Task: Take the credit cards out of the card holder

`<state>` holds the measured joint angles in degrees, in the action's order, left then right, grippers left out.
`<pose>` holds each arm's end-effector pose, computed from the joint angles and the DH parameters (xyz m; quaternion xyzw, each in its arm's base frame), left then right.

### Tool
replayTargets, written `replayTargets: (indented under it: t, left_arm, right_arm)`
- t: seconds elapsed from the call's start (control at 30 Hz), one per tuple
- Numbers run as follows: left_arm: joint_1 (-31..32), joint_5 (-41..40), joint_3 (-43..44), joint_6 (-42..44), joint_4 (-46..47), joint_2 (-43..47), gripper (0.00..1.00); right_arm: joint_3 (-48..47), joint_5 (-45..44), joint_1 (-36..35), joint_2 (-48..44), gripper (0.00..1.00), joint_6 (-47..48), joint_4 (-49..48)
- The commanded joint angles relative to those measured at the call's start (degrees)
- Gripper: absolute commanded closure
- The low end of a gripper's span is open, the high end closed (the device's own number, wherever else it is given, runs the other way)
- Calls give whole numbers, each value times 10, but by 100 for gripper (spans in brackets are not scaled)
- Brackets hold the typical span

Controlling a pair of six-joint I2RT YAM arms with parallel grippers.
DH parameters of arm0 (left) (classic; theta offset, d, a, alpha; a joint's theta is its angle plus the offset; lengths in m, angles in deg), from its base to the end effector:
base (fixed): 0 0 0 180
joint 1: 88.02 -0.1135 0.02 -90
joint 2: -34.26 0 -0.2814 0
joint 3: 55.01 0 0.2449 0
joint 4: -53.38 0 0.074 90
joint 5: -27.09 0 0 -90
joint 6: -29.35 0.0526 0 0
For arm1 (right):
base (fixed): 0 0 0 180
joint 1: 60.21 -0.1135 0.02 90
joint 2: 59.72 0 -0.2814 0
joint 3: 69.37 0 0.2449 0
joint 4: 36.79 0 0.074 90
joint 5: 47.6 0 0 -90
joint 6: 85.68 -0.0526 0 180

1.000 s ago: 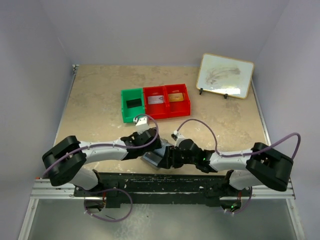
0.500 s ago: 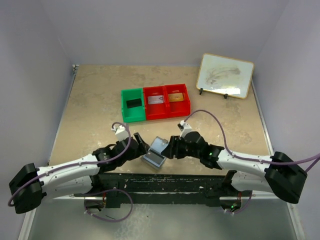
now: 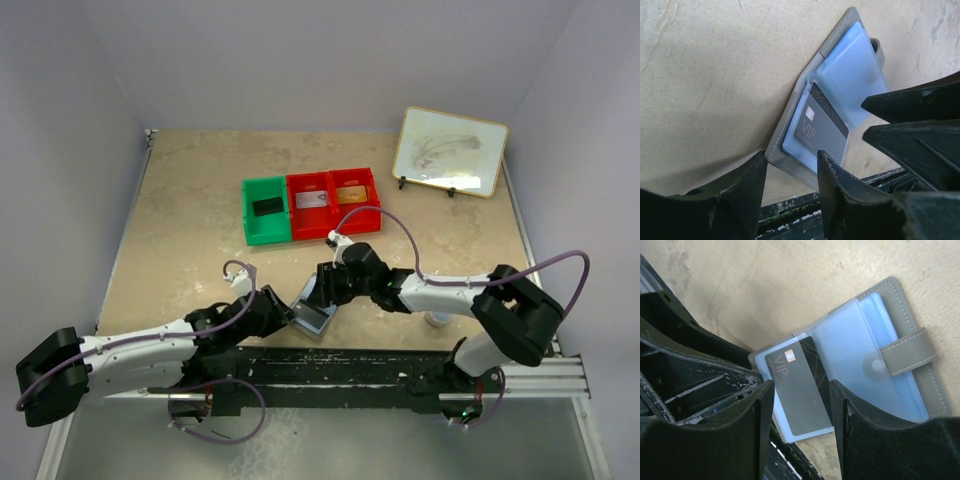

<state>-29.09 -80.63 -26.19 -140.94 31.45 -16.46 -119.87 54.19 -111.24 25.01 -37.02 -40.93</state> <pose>0.0956 -0.1276 0.1540 -0.2278 0.8820 -0.3138 0.2678 0.1836 0.2441 0.1930 -0.1239 0.8544 0.4200 0.2797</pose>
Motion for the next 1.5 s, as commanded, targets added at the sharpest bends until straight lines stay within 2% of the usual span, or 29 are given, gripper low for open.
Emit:
replayTargets:
  t: [0.0,0.27,0.37,0.5,0.7,0.97,1.07,1.2,1.33,1.47]
  left_arm:
    - [14,-18,1,-36,35,-18,61]
    - [15,-71,19,-19,30,-48,86]
    - [15,-81,38,1,22,-76,90]
    - [14,-99,72,50,8,-112,91]
    - [14,-150,158,132,-72,-165,91]
    - [2,-162,188,174,-74,-227,93]
    - [-23,-170,199,194,-92,-240,93]
    - [-55,-139,194,225,-69,-235,93]
    - [-69,-81,192,268,-21,-231,88]
    - [-73,-44,199,305,-18,-247,88]
  right_arm:
    - [-24,45,0,20,50,27,-20]
    - [-29,32,0,37,52,42,11]
    - [-29,30,3,39,52,42,12]
    - [-29,29,4,47,52,38,10]
    - [-21,-28,13,46,52,2,22]
    - [-25,-66,20,30,51,-8,35]
    - [-17,-85,20,27,51,-21,35]
    - [1,-73,21,35,51,-40,9]
    - [13,-29,21,54,52,-55,-37]
    - [14,-24,21,59,53,-63,-47]
